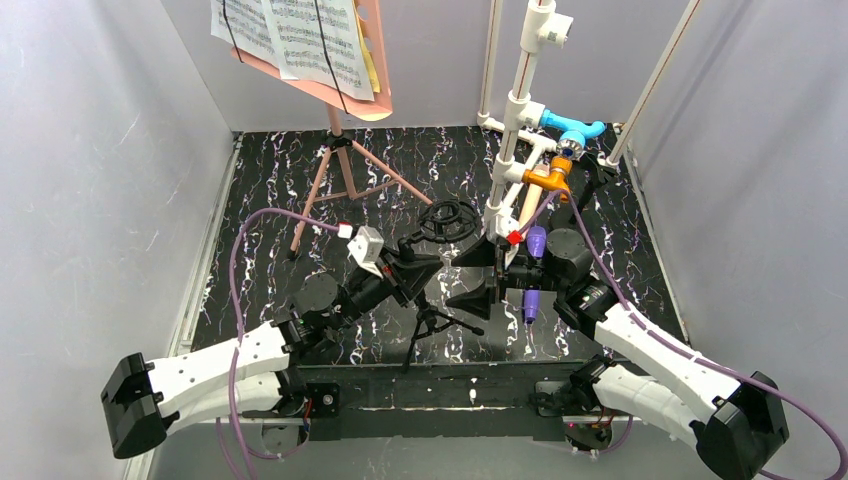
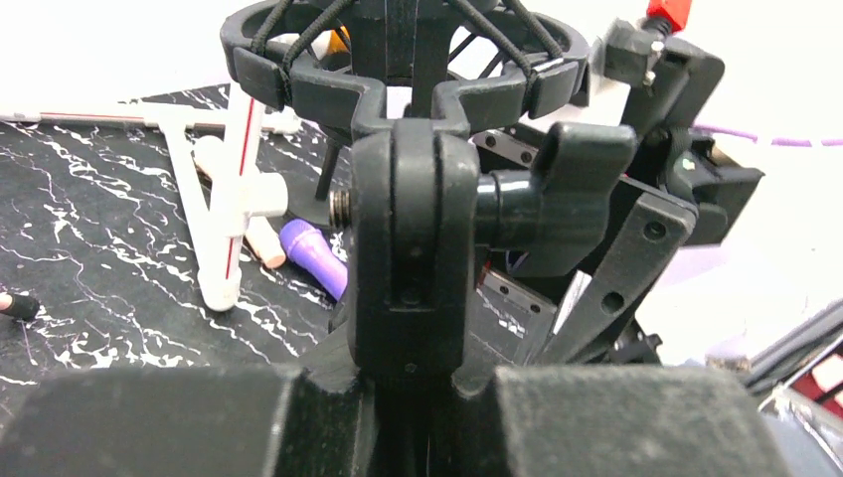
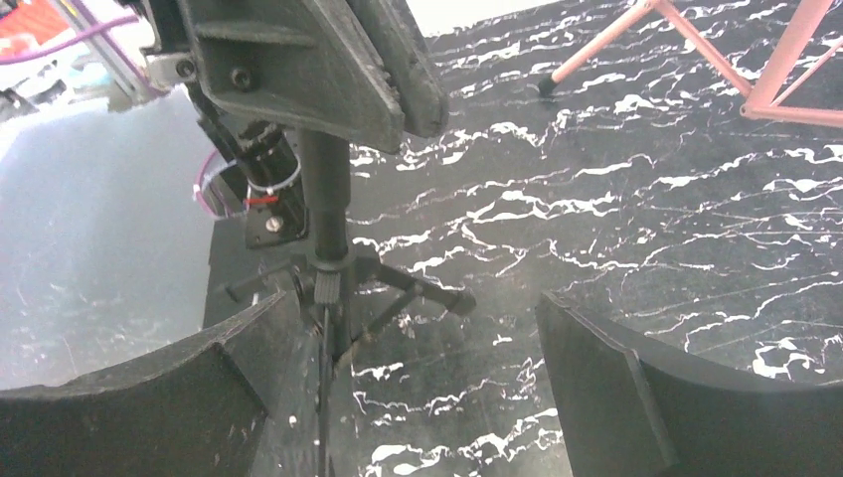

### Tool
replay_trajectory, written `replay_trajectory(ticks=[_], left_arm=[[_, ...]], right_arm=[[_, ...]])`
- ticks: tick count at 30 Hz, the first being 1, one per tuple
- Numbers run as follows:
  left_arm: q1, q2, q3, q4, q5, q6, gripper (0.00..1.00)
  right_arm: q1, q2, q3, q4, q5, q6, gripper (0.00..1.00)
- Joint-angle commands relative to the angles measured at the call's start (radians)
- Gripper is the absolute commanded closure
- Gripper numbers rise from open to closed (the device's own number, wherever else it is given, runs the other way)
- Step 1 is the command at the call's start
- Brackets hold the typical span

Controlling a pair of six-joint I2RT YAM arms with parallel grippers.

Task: Pack up the instrument practice props
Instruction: Unscrew the knob on the microphone stand.

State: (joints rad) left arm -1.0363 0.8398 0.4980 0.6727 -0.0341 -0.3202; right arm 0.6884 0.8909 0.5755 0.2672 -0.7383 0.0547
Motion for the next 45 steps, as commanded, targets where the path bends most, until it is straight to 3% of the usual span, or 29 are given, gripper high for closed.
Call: replay_trajectory(ticks=[1,13,20,28,32,34,42,45], left_arm=[[0.0,0.031,0.065,0.199,-0.103,-0.074,1.0],[-0.023,0.186,0.133,0.314,-0.133,-0.099,1.0],[-0.031,0.244,0.155,0.354,-0.135,-0.106,1.0],[-0.04,0.282,0.17,0.382,-0.133,-0.125,1.0],[-0.045,0.291,0.165,0.389,-0.139,-0.14,1.0],[-0.045,0.284,0.156,0.388,-0.149,-0.15,1.0],[-0.045,0.105,0.039,0.305,-0.152,-0.198,0.29],[-0.044,0.016,-0.007,0.216,-0.142,-0.198,0.12]], right_arm=[[0.003,0.001,0.0,0.162,0.032,0.155,0.02],[0.023,0.037,-0.002,0.245,0.05,0.237,0.1],[0.038,0.046,-0.012,0.255,0.061,0.227,0.23],[0.043,0.051,-0.02,0.27,0.06,0.202,0.52],[0.043,0.047,-0.016,0.265,0.036,0.173,0.84],[0.04,0.039,-0.012,0.259,0.023,0.162,0.95],[-0.023,-0.021,-0.013,0.253,-0.018,0.192,0.99],[-0.047,-0.04,-0.022,0.247,-0.06,0.197,0.99]])
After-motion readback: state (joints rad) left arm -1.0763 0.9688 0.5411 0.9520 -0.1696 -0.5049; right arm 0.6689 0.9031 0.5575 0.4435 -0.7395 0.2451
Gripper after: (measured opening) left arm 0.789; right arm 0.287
